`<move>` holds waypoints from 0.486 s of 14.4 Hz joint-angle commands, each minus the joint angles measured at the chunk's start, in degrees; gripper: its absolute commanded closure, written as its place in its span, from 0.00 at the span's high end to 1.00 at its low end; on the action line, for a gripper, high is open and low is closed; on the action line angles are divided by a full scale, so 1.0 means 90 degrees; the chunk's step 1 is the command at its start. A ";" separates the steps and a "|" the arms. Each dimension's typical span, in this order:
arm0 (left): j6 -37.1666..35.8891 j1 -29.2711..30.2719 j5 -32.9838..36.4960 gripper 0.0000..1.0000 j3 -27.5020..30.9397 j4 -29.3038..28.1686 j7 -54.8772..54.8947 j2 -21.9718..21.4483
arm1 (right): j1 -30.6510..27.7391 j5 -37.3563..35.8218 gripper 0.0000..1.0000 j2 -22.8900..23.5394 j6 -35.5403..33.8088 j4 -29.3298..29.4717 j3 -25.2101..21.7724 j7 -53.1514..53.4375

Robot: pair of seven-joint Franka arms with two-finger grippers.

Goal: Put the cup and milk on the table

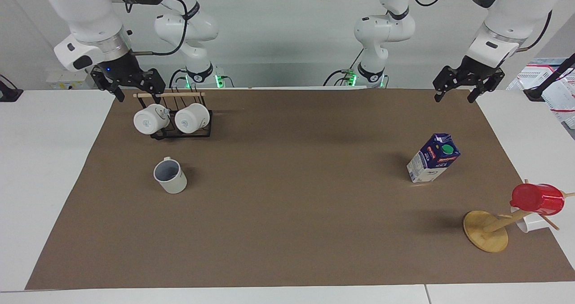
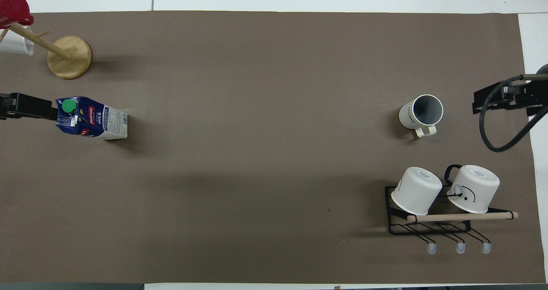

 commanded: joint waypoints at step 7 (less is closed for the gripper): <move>0.0084 0.0020 0.0077 1.00 -0.0006 -0.0173 0.0116 -0.0147 | -0.0741 0.0057 1.00 0.0301 0.1540 -0.1062 0.0005 -0.2115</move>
